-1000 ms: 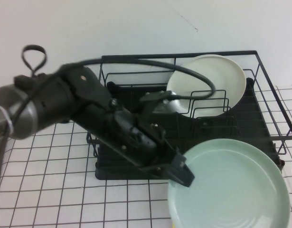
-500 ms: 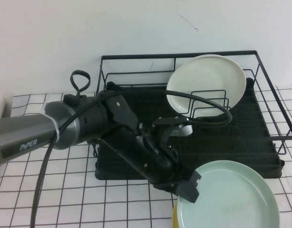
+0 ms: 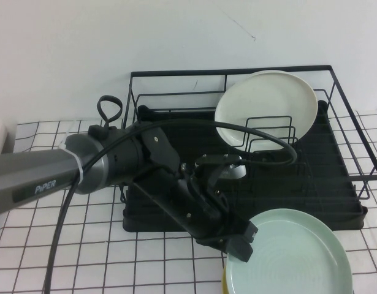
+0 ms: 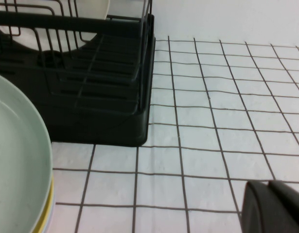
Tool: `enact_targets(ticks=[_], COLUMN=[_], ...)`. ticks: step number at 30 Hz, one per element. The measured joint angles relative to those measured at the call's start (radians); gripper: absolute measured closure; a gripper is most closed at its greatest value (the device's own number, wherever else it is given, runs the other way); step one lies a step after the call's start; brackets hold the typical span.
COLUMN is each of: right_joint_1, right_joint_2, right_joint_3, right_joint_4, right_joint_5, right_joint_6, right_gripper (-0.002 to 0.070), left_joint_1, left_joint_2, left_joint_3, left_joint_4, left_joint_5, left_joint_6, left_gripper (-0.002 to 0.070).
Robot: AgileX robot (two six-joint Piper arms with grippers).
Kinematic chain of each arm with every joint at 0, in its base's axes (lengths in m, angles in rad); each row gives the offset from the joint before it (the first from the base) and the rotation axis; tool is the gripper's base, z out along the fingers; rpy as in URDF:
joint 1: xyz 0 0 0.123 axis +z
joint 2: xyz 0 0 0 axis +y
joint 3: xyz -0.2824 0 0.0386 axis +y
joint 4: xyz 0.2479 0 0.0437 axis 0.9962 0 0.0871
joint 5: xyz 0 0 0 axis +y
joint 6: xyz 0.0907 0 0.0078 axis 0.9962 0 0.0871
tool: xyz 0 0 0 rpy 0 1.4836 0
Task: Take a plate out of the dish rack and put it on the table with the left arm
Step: Place the plate from the table
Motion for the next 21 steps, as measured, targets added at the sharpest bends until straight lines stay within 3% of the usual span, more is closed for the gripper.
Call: enact_targets(ticks=[10,12,17,21], right_joint_1=[0.000,0.000,0.000,0.000], right_joint_2=[0.000,0.000,0.000,0.000], right_joint_3=[0.000,0.000,0.000,0.000], right_joint_4=[0.000,0.000,0.000,0.000], right_joint_5=[0.000,0.000,0.000,0.000], right_joint_6=[0.000,0.000,0.000,0.000], right_gripper=[0.0678,0.0678,0.0678,0.0678], left_joint_1=[-0.002,-0.002,-0.002,-0.002], left_joint_2=[0.000,0.000,0.000,0.000], left_joint_3=[0.000,0.000,0.000,-0.010], left_joint_4=[0.002,0.002,0.002,0.002], left_joint_5=[0.000,0.000,0.000,0.013], left_joint_6=[-0.008,-0.008,-0.004,0.010], left_gripper=[0.0587,0.0552,0.0387,0.0321])
